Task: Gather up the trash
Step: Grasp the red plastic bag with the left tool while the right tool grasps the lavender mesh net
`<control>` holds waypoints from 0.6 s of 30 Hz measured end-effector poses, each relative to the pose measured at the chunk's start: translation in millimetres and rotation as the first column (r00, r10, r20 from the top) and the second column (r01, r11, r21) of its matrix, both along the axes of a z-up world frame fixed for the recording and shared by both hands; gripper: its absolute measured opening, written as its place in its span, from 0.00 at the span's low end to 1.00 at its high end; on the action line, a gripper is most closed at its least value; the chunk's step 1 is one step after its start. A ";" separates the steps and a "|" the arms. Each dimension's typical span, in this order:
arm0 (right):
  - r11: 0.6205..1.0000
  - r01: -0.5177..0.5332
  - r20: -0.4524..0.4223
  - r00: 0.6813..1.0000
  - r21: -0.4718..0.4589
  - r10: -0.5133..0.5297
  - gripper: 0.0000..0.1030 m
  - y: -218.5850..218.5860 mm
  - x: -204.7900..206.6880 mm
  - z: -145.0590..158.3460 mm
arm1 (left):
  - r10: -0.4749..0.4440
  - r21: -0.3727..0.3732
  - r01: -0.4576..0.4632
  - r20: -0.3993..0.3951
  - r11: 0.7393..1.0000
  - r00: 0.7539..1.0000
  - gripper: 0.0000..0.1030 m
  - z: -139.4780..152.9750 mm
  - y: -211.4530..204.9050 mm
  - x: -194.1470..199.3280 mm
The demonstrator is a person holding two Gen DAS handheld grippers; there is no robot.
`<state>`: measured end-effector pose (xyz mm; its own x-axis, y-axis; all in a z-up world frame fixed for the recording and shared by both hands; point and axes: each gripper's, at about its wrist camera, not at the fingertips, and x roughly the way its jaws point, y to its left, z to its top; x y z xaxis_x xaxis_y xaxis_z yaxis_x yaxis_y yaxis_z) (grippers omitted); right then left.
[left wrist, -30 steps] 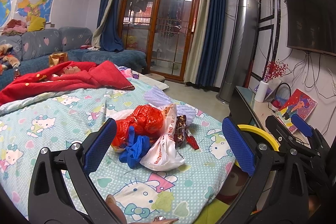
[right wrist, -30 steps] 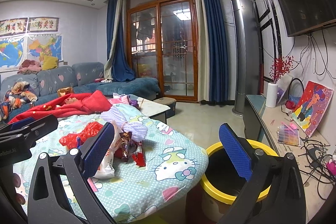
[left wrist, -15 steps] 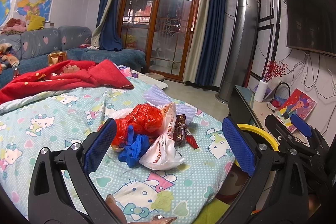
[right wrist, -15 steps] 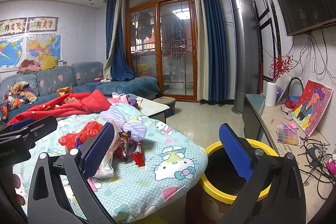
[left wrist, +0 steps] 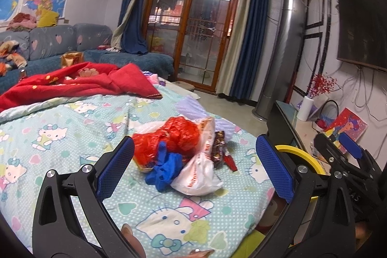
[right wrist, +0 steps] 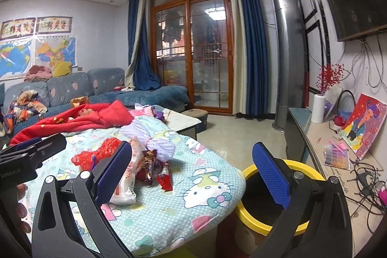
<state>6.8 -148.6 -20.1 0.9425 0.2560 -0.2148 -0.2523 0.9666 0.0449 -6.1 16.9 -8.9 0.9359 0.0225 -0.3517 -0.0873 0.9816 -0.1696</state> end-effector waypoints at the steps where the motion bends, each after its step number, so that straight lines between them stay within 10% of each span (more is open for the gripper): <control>1: 1.000 -0.015 -0.002 1.000 -0.005 0.015 0.94 2.3 0.8 0.9 | 0.012 -0.007 -0.012 -0.006 1.000 1.000 0.90 -1.3 3.3 0.3; 18: 0.961 -0.265 -0.133 0.958 -0.078 0.254 0.94 59.6 52.9 10.9 | 0.108 -0.177 -0.122 -0.085 0.977 0.990 0.89 -22.6 88.1 17.6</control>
